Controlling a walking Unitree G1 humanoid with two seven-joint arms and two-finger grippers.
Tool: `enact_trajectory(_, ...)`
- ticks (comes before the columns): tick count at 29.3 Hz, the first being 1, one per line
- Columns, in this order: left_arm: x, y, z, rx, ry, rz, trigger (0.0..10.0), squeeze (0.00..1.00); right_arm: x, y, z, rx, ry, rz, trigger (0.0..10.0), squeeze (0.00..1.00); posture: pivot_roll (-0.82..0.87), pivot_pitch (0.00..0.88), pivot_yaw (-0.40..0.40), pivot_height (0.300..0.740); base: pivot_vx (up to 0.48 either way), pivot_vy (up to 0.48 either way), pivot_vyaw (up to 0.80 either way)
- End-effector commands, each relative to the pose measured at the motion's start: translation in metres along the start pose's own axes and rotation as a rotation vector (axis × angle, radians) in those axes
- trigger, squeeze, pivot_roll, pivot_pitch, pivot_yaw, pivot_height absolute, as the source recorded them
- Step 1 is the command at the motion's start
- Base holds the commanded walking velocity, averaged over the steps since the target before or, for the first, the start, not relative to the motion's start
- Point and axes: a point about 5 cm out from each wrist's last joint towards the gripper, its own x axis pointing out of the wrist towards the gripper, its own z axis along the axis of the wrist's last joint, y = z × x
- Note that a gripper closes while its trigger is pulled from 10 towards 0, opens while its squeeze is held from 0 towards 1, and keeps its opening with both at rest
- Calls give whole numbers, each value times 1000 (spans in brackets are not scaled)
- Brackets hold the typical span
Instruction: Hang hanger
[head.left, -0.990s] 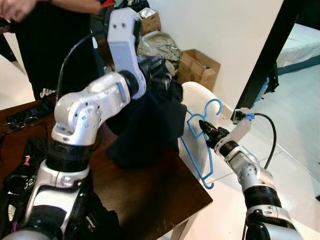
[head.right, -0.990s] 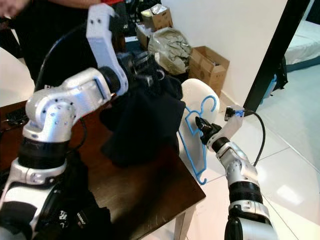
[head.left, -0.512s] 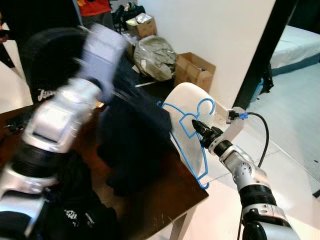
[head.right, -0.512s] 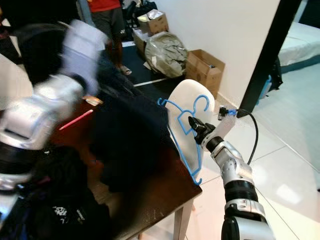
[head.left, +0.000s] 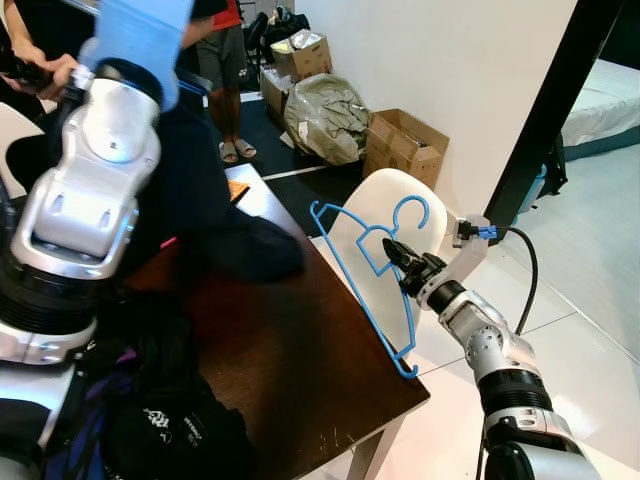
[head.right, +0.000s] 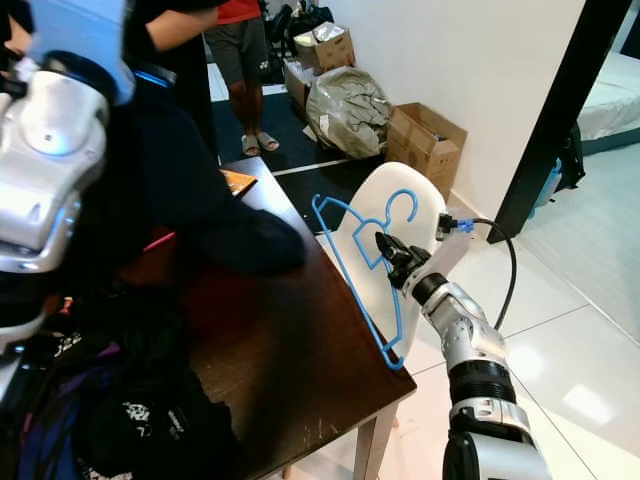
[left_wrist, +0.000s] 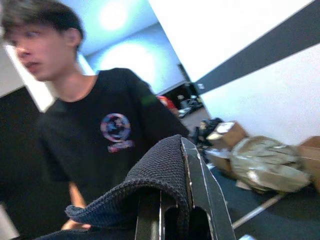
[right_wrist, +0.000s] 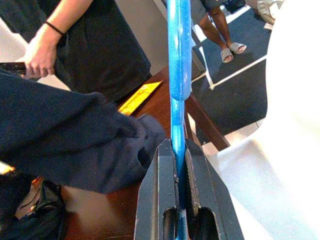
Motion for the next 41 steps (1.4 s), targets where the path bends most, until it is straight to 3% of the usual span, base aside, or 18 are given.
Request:
enact_trajectory(1, -6, -13, -7, 6, 20, -50, 0, 0, 0, -1, -1, 10, -1, -1, 10000, 0, 50, 0, -7, 740, 0, 0, 0)
enact_trajectory(5, -25, -52, -33, -40, 165, -235, 0, 0, -1, -2, -1, 13, 5, 0, 10000, 0, 49, 0, -7, 740, 0, 0, 0)
enact_trajectory(6, -44, -79, -50, -81, 288, -402, 745, 0, -1, -1, -2, 10, 16, 6, 10000, 0, 45, 0, -8, 740, 0, 0, 0)
enact_trajectory(8, -44, -79, -50, -81, 288, -402, 745, 0, -1, -1, -2, 10, 16, 6, 10000, 0, 45, 0, -8, 740, 0, 0, 0)
enact_trajectory(10, -101, -127, -73, -117, 516, -768, 0, 0, -2, 0, -5, 3, 45, 24, 10000, 0, 35, 0, -9, 740, 0, 0, 0)
enact_trajectory(12, -101, -127, -73, -117, 516, -768, 0, 0, -2, 0, -5, 3, 45, 24, 10000, 0, 35, 0, -9, 740, 0, 0, 0)
enact_trajectory(13, -125, -140, -77, -112, 577, -912, 0, 0, -2, 0, -6, 4, 52, 28, 10000, 0, 35, 0, -9, 740, 0, 0, 0)
enact_trajectory(17, -152, -151, -78, -106, 635, -1057, 0, 0, -3, 0, -6, 5, 65, 36, 10000, 0, 36, 0, -21, 740, 0, 0, 0)
enact_trajectory(20, -155, -151, -77, -98, 630, -1075, 196, 0, -2, 1, -7, 0, 75, 41, 10000, 0, 36, 0, -23, 740, 0, 0, 0)
enact_trajectory(24, -146, -150, -65, -172, 568, -1067, 2392, 0, -3, 1, -9, -9, 95, 47, 10000, 0, 44, 0, -33, 740, 0, 0, 0)
enact_trajectory(26, -136, -147, -60, -202, 545, -1009, 5922, 0, -3, 1, -10, -12, 103, 49, 10000, 0, 45, 0, -38, 740, 0, 0, 0)
enact_trajectory(27, -136, -147, -60, -202, 545, -1009, 5922, 0, -3, 1, -10, -12, 103, 49, 10000, 0, 45, 0, -38, 740, 0, 0, 0)
enact_trajectory(28, -130, -142, -60, -200, 547, -956, 10000, 0, -3, 1, -10, -13, 105, 51, 10000, 0, 39, 0, -41, 740, 0, 0, 0)
enact_trajectory(29, -127, -139, -60, -198, 548, -920, 10000, 0, -2, 2, -10, -13, 106, 53, 10000, 0, 39, 0, -41, 740, 0, 0, 0)
enact_trajectory(30, -124, -134, -62, -189, 553, -894, 10000, 494, -2, 2, -10, -14, 108, 54, 10000, 0, 37, 0, -35, 740, 0, 0, 0)
enact_trajectory(31, -123, -132, -63, -185, 559, -882, 10000, 494, -2, 3, -9, -15, 109, 56, 10000, 0, 37, 0, -35, 740, 0, 0, 0)
enact_trajectory(32, -123, -129, -66, -166, 569, -874, 10000, 1000, -2, 3, -9, -13, 108, 56, 10000, 0, 44, 0, -35, 740, 0, 0, 0)
enact_trajectory(41, -112, -90, -84, 17, 605, -704, 10000, 1000, -3, 3, -9, -7, 111, 62, 10000, 0, 42, 0, -40, 740, 0, 0, 0)
